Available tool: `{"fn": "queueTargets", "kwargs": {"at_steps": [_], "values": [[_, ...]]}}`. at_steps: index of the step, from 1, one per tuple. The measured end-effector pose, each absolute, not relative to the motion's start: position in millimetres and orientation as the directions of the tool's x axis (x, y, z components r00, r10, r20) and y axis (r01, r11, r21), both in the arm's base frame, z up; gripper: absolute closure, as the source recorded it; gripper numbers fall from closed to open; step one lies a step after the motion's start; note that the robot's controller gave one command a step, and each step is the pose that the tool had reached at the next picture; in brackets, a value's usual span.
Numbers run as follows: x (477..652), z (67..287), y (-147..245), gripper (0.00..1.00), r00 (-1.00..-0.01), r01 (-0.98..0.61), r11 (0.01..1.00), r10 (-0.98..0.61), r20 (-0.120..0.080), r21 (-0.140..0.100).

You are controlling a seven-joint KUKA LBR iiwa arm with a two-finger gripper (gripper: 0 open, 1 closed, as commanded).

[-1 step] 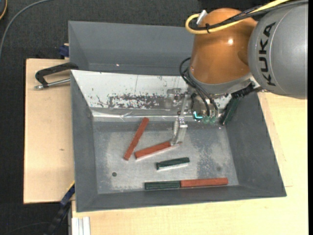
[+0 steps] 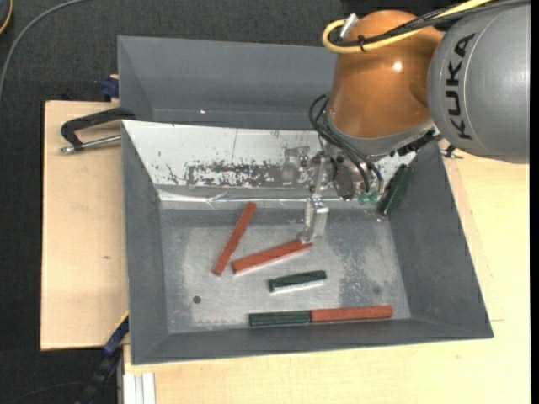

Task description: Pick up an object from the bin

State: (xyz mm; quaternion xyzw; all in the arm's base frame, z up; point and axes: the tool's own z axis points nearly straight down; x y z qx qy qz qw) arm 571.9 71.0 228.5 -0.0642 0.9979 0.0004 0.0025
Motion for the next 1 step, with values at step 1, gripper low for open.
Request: {"fn": "queueTargets", "kwargs": {"at_steps": [1], "values": [[555.5,70.2,40.0,0.0,-0.959,-0.283,0.959,-0.283,0.006,0.002]]}}
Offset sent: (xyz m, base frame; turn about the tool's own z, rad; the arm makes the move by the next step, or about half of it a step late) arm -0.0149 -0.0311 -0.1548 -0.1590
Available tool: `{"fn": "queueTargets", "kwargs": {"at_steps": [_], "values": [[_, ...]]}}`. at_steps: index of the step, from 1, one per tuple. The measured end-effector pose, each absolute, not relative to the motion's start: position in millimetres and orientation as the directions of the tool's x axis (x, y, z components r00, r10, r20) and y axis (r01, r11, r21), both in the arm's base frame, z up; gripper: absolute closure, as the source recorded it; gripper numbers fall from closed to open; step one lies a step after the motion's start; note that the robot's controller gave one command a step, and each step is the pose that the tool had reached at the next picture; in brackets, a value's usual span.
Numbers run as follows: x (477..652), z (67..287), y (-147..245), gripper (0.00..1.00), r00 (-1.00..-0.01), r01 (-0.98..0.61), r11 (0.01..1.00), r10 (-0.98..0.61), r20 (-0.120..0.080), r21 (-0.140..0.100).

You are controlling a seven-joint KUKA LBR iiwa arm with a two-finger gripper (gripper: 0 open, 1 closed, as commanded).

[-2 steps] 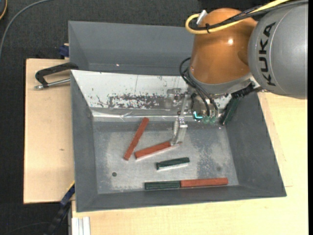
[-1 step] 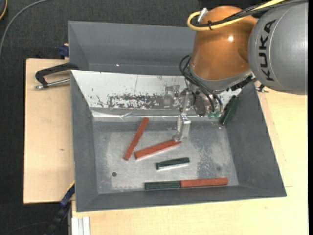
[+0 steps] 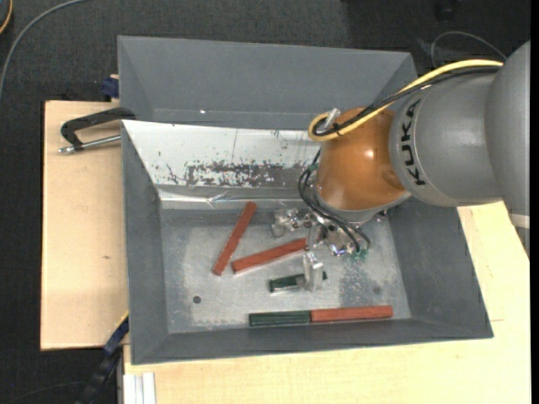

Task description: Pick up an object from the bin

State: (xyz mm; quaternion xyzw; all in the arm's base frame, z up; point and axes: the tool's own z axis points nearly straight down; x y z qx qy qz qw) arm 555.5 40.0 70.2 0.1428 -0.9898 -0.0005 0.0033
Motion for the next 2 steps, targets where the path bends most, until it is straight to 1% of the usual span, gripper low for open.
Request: {"fn": "queueTargets", "kwargs": {"at_steps": [1,2], "values": [[559.2,77,41,1.0,-0.959,-0.282,0.959,-0.282,-0.006,0.0],[527.0,217,60,1.0,-0.944,-0.331,0.944,-0.331,-0.006,0.0]]}}
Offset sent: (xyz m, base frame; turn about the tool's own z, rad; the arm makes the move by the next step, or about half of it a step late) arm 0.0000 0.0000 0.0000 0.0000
